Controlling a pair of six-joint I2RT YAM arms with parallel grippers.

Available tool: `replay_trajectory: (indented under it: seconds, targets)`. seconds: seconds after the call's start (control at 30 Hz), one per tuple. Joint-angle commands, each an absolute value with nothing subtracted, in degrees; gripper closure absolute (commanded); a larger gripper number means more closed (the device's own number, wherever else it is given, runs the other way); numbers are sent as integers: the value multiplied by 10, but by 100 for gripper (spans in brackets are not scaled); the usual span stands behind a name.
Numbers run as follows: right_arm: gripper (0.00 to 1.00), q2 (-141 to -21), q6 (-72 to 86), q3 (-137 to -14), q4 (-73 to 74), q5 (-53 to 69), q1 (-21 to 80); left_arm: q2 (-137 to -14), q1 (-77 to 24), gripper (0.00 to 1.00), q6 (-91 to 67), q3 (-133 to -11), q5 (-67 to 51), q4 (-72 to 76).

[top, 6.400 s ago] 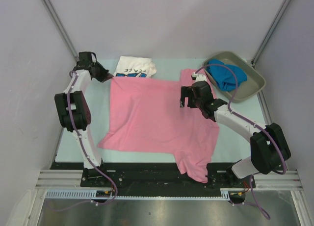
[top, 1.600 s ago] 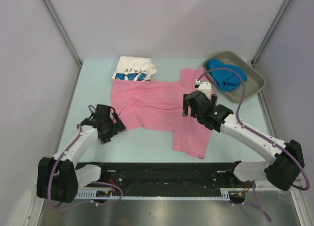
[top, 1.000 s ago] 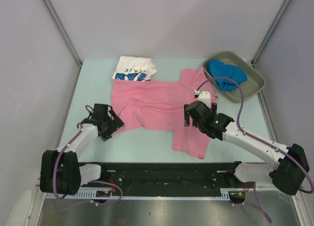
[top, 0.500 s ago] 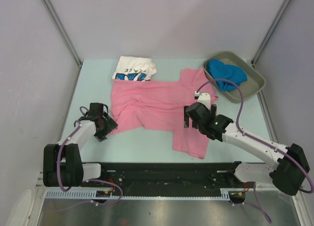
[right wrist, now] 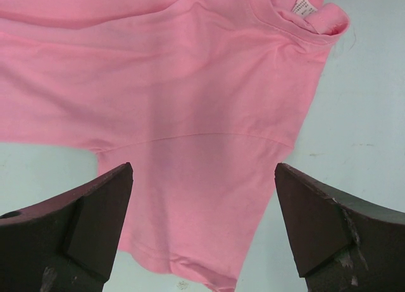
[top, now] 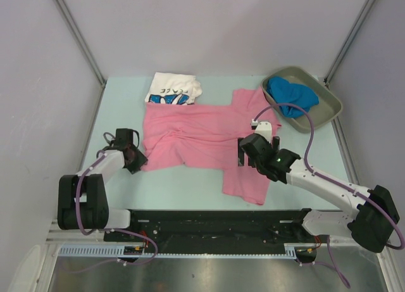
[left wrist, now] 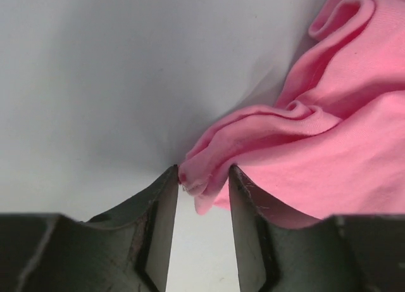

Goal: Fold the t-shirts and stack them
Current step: Fold the tshirt

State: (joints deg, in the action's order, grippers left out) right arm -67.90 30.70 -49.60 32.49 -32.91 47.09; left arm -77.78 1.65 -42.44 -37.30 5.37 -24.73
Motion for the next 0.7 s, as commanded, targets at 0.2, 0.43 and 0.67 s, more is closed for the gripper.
replay_trajectory:
  seconds: [0.2,0.43,0.67]
  targets:
    - [0,-662,373,-485,386,-264,445,-795,20,100,-415,-357,31,-227]
    - [1,-564,454,-391,436,-164,417,-767,20,100,-416,-351,17,-222]
    - [8,-499,585,-346,472,-133,457,-741,20,100,-416,-350,-11,-221]
